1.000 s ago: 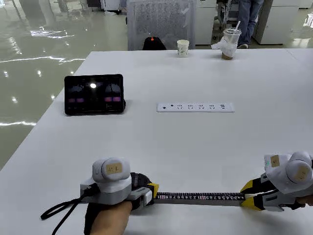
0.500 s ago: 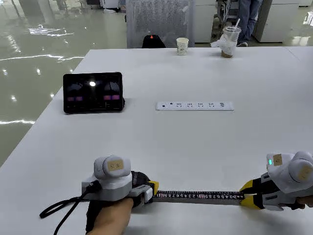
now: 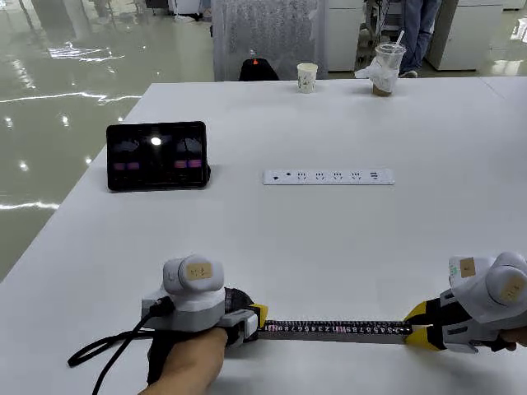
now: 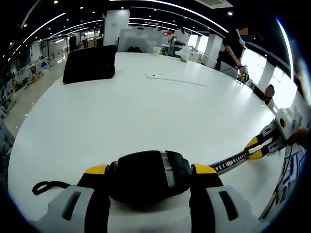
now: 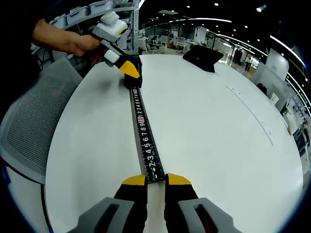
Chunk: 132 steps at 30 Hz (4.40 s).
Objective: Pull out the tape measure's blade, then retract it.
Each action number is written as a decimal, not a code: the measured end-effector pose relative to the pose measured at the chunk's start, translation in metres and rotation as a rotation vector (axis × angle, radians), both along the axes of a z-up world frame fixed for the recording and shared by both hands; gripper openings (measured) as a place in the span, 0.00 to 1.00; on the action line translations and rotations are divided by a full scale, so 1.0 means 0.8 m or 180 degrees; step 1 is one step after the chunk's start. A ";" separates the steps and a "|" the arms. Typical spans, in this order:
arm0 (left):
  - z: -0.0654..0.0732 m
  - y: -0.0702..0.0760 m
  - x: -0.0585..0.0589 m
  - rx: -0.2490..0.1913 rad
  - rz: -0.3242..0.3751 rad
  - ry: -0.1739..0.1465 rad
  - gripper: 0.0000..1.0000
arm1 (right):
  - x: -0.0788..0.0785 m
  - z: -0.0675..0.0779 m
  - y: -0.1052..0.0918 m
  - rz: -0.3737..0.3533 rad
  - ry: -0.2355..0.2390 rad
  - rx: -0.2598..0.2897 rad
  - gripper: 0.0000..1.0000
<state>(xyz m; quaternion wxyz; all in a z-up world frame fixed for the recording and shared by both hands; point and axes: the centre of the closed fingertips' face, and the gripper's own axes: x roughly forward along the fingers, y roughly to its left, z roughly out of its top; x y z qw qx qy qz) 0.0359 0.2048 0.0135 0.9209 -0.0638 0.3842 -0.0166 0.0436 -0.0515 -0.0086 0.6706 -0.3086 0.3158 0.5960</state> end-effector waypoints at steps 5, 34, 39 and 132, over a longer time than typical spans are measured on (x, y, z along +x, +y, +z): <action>0.001 0.001 -0.002 0.0025 -0.0005 0.0016 0.60 | 0.000 0.000 -0.001 -0.0005 0.0003 -0.0003 0.09; 0.001 0.001 -0.002 0.0005 -0.0031 0.0010 0.58 | 0.000 0.000 0.008 0.0024 -0.0010 -0.0019 0.09; 0.001 0.000 -0.002 -0.0005 -0.0036 0.0017 0.58 | 0.000 0.001 0.008 0.0018 -0.0007 -0.0023 0.09; 0.002 0.004 -0.003 -0.0228 -0.0030 0.0029 0.59 | -0.021 0.007 0.139 0.0240 -0.0069 0.0191 0.09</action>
